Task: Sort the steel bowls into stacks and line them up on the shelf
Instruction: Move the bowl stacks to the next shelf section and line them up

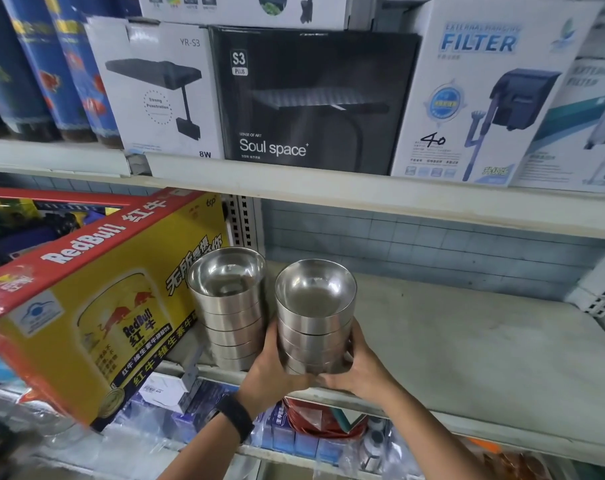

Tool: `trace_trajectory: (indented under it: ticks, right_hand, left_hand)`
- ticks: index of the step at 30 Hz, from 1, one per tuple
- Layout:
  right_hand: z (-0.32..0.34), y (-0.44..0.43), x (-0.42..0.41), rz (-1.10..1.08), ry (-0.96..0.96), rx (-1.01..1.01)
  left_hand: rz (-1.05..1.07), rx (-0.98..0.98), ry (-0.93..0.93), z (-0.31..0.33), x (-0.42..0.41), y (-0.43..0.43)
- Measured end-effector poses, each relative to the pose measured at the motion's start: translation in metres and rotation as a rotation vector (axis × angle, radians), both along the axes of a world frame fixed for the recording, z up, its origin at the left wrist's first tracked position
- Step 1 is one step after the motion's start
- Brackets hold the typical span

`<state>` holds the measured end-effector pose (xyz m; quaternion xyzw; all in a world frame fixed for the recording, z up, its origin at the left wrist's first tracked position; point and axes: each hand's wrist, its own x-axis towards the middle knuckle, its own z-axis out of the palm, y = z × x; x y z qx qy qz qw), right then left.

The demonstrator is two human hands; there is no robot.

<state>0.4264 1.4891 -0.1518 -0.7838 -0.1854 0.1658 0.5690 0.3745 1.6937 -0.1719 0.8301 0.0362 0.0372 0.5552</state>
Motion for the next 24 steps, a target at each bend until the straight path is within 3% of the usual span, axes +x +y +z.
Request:
trace_trajectory:
  ticks: [24]
  right_hand:
    - [-0.0035, 0.003, -0.0042, -0.041, 0.022, -0.03]
  left_hand:
    - [-0.007, 0.026, -0.05, 0.0018, 0.0025, 0.001]
